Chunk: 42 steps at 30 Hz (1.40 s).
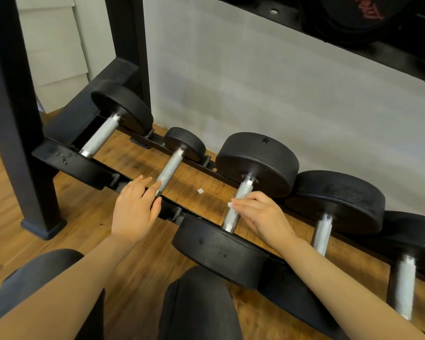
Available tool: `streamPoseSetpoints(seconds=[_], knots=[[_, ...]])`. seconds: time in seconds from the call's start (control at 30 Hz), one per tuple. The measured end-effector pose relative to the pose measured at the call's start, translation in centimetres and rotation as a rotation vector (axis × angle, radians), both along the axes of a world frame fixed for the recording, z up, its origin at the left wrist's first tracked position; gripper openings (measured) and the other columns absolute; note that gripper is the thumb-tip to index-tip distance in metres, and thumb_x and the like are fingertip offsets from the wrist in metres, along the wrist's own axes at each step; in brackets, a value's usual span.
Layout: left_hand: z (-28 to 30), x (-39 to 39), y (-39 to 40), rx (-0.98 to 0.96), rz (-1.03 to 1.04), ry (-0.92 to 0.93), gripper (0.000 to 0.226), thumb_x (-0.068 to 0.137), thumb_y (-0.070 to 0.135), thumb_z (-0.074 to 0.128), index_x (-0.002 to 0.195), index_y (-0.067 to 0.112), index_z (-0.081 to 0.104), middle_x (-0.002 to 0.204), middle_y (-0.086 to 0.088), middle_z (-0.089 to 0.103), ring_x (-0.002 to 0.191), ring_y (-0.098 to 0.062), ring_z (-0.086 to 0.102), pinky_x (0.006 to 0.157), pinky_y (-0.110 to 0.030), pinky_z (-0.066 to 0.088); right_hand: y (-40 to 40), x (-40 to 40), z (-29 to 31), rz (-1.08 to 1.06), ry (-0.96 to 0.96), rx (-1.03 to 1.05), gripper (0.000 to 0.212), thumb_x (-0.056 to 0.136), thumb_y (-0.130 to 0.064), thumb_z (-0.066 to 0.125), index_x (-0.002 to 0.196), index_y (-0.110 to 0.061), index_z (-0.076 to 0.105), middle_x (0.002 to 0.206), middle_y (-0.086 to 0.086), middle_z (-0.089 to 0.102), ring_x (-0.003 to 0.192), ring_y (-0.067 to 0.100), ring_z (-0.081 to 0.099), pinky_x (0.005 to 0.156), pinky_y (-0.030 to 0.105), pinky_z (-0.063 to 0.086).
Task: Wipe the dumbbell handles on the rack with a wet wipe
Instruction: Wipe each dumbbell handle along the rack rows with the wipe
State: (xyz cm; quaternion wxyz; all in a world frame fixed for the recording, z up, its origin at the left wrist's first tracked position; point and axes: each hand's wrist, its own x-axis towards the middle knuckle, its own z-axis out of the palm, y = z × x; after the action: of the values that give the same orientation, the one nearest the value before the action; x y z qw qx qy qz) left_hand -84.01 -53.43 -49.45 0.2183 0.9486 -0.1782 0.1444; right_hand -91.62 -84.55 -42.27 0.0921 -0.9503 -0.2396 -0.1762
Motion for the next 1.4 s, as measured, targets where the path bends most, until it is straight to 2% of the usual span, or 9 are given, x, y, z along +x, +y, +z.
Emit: streamPoseSetpoints(seconds=[0.1, 0.27, 0.6, 0.73, 0.83, 0.93, 1.03, 1.2, 1.4], knots=[[0.0, 0.0, 0.0, 0.0, -0.004, 0.002, 0.051, 0.099, 0.035, 0.035, 0.129, 0.005, 0.063, 0.127, -0.017, 0.061, 0.129, -0.038, 0.05, 0.106, -0.053, 0.041, -0.1, -0.1, -0.1, 0.03, 0.026, 0.011, 0.043, 0.072, 0.0, 0.081, 0.113, -0.01, 0.072, 0.108, 0.003, 0.071, 0.098, 0.02, 0.064, 0.078, 0.033, 0.059], [0.2, -0.1, 0.0, -0.006, -0.003, 0.0, 0.051, 0.099, 0.035, 0.035, 0.129, 0.005, 0.063, 0.127, -0.017, 0.062, 0.128, -0.039, 0.05, 0.105, -0.054, 0.042, -0.6, 0.8, 0.4, -0.118, -0.07, -0.012, 0.04, 0.072, -0.001, 0.082, 0.109, -0.01, 0.074, 0.104, 0.004, 0.073, 0.092, 0.023, 0.067, 0.076, 0.037, 0.059], [0.3, -0.1, -0.1, -0.001, -0.007, -0.021, 0.05, 0.098, 0.033, 0.036, 0.128, 0.005, 0.063, 0.127, -0.018, 0.061, 0.126, -0.04, 0.051, 0.104, -0.054, 0.043, -1.3, 1.1, 0.3, -0.024, -0.03, 0.05, 0.039, 0.072, -0.003, 0.083, 0.109, -0.012, 0.074, 0.105, 0.001, 0.073, 0.092, 0.021, 0.066, 0.082, 0.028, 0.055], [0.2, 0.0, -0.1, 0.007, 0.0, -0.023, 0.048, 0.097, 0.033, 0.037, 0.127, 0.004, 0.064, 0.124, -0.02, 0.062, 0.124, -0.042, 0.052, 0.101, -0.054, 0.044, -1.3, 1.0, -0.4, -0.051, -0.07, 0.133, 0.024, 0.086, -0.018, 0.066, 0.108, -0.014, 0.074, 0.105, -0.002, 0.073, 0.092, 0.016, 0.062, 0.094, 0.007, 0.036], [0.2, 0.1, 0.1, 0.042, -0.012, -0.02, 0.049, 0.098, 0.033, 0.037, 0.128, 0.004, 0.063, 0.124, -0.02, 0.062, 0.124, -0.042, 0.052, 0.101, -0.055, 0.045, -1.1, 0.7, -0.9, -0.063, -0.081, 0.188, 0.029, 0.08, -0.014, 0.071, 0.109, -0.013, 0.073, 0.104, -0.002, 0.072, 0.094, 0.011, 0.057, 0.096, 0.002, 0.031], [0.3, 0.2, 0.3, 0.071, -0.013, -0.005, 0.05, 0.098, 0.035, 0.036, 0.129, 0.004, 0.061, 0.125, -0.019, 0.061, 0.125, -0.042, 0.052, 0.101, -0.056, 0.045, -1.5, 0.5, -1.2, 0.007, -0.066, 0.184, 0.031, 0.081, -0.011, 0.072, 0.113, -0.01, 0.072, 0.109, -0.001, 0.071, 0.097, 0.011, 0.056, 0.097, 0.005, 0.033], [0.3, 0.1, 0.1, 0.068, 0.006, 0.017, 0.051, 0.098, 0.035, 0.036, 0.13, 0.005, 0.061, 0.126, -0.02, 0.061, 0.126, -0.043, 0.051, 0.1, -0.057, 0.046, -2.0, 0.5, -1.3, 0.052, -0.041, 0.205, 0.029, 0.089, -0.015, 0.062, 0.116, -0.008, 0.07, 0.113, -0.001, 0.069, 0.1, 0.013, 0.057, 0.098, 0.008, 0.037], [0.2, -0.1, 0.0, 0.032, -0.003, -0.01, 0.047, 0.099, 0.032, 0.038, 0.129, 0.004, 0.062, 0.127, -0.018, 0.061, 0.128, -0.04, 0.05, 0.103, -0.055, 0.043, -1.4, 1.0, -1.5, -0.014, -0.068, 0.291, 0.03, 0.09, -0.021, 0.057, 0.113, -0.008, 0.072, 0.111, 0.001, 0.07, 0.098, 0.018, 0.062, 0.096, 0.011, 0.038], [-0.4, 0.2, 0.1, -0.019, -0.017, -0.102, 0.045, 0.098, 0.028, 0.04, 0.126, 0.002, 0.063, 0.125, -0.019, 0.062, 0.126, -0.041, 0.051, 0.102, -0.052, 0.041, -0.8, 0.4, -2.0, -0.014, -0.075, 0.268, 0.026, 0.093, -0.022, 0.057, 0.108, -0.009, 0.073, 0.107, 0.003, 0.067, 0.095, 0.017, 0.059, 0.09, 0.012, 0.039]])
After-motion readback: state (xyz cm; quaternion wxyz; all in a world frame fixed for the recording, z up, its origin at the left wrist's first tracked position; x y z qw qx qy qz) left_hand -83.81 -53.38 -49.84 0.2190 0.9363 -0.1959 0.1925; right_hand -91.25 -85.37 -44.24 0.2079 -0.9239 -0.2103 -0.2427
